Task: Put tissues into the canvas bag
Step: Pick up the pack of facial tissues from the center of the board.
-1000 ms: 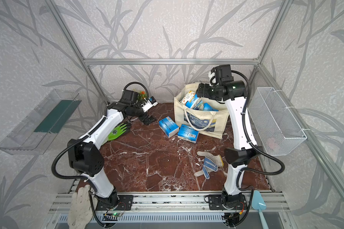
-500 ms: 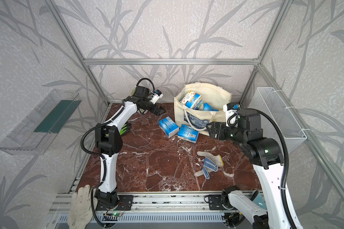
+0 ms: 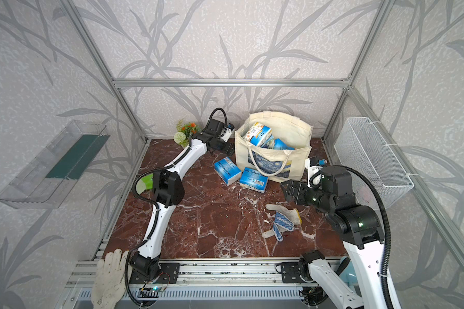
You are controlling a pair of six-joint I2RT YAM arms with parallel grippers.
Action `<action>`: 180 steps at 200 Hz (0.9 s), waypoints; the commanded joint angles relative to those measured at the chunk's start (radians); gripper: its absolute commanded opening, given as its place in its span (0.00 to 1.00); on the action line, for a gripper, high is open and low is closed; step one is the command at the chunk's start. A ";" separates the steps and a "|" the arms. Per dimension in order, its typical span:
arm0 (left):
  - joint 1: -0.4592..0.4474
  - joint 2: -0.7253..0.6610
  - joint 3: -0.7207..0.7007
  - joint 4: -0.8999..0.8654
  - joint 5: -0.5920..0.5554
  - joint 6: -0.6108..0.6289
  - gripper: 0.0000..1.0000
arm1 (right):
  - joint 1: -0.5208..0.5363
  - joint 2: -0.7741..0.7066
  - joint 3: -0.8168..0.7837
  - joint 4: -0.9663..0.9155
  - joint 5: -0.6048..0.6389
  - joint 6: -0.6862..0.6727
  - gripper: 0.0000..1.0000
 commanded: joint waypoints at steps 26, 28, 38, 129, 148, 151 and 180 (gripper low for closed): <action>0.008 0.045 0.055 -0.082 -0.080 -0.033 0.86 | 0.001 -0.009 -0.037 0.014 -0.014 0.011 0.89; 0.007 0.045 0.054 -0.082 -0.081 -0.032 0.86 | 0.001 -0.009 -0.038 0.015 -0.014 0.012 0.89; 0.003 0.045 0.044 -0.081 -0.099 -0.023 0.87 | 0.001 -0.012 -0.044 0.023 -0.019 0.014 0.89; 0.004 0.025 -0.055 -0.097 -0.102 -0.025 0.89 | 0.001 -0.016 -0.100 0.063 -0.048 0.022 0.89; 0.006 -0.001 -0.106 -0.082 -0.102 -0.012 0.88 | 0.001 -0.021 -0.106 0.066 -0.046 0.022 0.89; 0.007 -0.006 -0.120 -0.077 -0.102 -0.011 0.88 | 0.001 -0.021 -0.105 0.066 -0.047 0.022 0.89; 0.009 -0.077 -0.238 -0.034 -0.087 0.015 0.88 | 0.001 -0.023 -0.106 0.064 -0.047 0.020 0.89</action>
